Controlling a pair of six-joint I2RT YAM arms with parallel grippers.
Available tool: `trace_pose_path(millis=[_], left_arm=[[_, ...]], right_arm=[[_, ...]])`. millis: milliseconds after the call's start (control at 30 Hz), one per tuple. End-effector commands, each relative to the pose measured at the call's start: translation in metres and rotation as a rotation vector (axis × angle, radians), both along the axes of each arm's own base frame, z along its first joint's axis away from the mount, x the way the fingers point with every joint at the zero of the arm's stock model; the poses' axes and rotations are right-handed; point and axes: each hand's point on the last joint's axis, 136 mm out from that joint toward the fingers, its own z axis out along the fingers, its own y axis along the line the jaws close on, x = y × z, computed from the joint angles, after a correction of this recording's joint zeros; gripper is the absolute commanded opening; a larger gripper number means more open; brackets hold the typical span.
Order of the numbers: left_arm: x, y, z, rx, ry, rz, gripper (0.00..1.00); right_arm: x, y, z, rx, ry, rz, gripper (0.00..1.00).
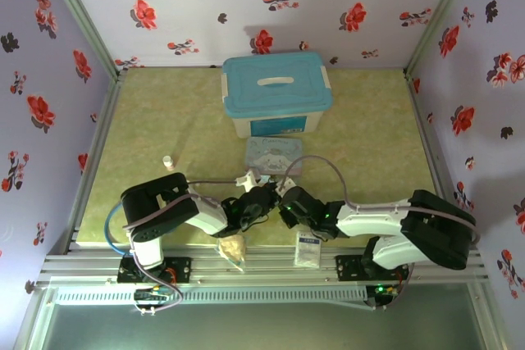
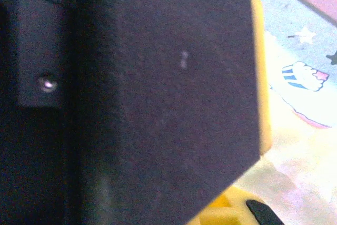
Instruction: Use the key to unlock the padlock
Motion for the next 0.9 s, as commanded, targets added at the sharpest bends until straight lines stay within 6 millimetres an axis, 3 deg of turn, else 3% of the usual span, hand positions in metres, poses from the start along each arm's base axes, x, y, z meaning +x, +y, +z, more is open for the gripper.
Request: trace_pose_path(millis=[0, 200, 533, 633, 733, 867], left_arm=[[0.000, -0.005, 0.008, -0.058, 0.002, -0.006, 0.00], [-0.002, -0.002, 0.002, -0.044, 0.010, -0.013, 0.00], [-0.003, 0.010, -0.011, 0.060, 0.016, -0.038, 0.13], [-0.002, 0.010, -0.016, 0.066, 0.031, -0.049, 0.04], [-0.001, 0.014, -0.022, 0.083, 0.048, -0.051, 0.04], [0.002, 0.026, -0.028, 0.127, 0.056, -0.044, 0.05]], right_arm=[[0.003, 0.014, 0.021, 0.187, 0.034, 0.005, 0.09], [-0.002, 0.025, 0.028, 0.349, 0.162, 0.052, 0.09], [-0.003, 0.029, 0.028, 0.426, 0.224, 0.053, 0.07], [0.000, 0.028, 0.022, 0.395, 0.237, 0.038, 0.15], [0.003, 0.025, 0.024, 0.386, 0.234, 0.009, 0.34], [0.010, 0.005, 0.028, 0.402, 0.249, -0.095, 0.44]])
